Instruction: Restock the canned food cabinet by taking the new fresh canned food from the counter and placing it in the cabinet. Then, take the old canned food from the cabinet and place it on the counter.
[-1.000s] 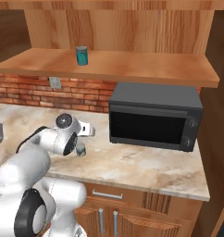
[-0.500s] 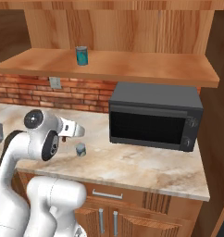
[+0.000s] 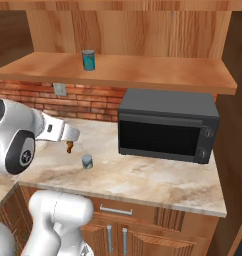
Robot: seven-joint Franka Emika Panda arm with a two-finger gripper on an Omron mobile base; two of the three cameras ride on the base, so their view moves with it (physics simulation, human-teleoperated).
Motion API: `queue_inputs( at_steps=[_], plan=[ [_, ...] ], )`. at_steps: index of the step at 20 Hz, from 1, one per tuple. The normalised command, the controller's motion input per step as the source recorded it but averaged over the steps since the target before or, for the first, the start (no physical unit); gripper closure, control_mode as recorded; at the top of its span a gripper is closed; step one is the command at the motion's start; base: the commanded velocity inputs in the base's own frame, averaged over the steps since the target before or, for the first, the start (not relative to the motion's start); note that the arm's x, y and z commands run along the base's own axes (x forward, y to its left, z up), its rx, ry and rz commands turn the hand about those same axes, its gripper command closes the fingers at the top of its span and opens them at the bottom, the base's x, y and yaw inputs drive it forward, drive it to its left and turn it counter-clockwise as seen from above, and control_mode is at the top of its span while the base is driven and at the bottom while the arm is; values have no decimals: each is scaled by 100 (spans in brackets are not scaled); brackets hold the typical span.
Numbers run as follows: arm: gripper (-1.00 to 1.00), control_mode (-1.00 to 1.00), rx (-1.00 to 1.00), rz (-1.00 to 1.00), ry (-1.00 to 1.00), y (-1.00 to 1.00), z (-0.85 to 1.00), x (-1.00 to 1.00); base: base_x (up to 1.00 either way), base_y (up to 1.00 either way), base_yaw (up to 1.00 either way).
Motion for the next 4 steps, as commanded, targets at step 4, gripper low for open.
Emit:
queue_inputs(
  at_steps=[4],
  plan=[
    [-100,-100,3,-2,-27,-6,51,-66,0,0,0]
  ],
)
